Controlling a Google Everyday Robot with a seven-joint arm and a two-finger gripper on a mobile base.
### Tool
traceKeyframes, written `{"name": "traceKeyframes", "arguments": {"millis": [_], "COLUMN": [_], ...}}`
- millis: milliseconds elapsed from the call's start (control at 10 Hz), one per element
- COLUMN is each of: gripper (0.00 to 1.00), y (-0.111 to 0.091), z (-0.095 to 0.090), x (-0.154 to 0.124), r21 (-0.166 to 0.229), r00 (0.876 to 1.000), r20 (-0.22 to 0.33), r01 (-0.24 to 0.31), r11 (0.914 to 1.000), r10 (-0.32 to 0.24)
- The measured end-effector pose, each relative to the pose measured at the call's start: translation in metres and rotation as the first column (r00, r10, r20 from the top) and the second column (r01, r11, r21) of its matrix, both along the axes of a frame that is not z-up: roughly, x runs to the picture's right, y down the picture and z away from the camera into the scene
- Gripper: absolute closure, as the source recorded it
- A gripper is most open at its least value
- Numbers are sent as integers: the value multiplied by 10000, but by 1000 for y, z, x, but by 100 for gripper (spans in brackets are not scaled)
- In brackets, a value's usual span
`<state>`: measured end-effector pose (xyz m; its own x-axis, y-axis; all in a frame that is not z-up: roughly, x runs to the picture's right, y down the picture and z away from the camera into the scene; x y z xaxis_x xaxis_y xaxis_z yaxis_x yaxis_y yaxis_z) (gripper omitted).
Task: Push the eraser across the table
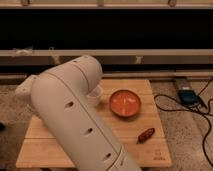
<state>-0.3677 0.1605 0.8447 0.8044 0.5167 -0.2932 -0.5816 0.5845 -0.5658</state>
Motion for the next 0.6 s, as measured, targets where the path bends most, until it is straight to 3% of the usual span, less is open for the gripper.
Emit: {"name": "traceKeyframes", "arguments": {"millis": [300, 600], "gripper": [98, 98], "y": [-34, -36], "z": [-7, -10], "x": [18, 18], "r21": [934, 959], "r00": [9998, 9998], "r20": [75, 109], "r01": [-171, -184], "r11": [9955, 9952], "r10": [164, 174]}}
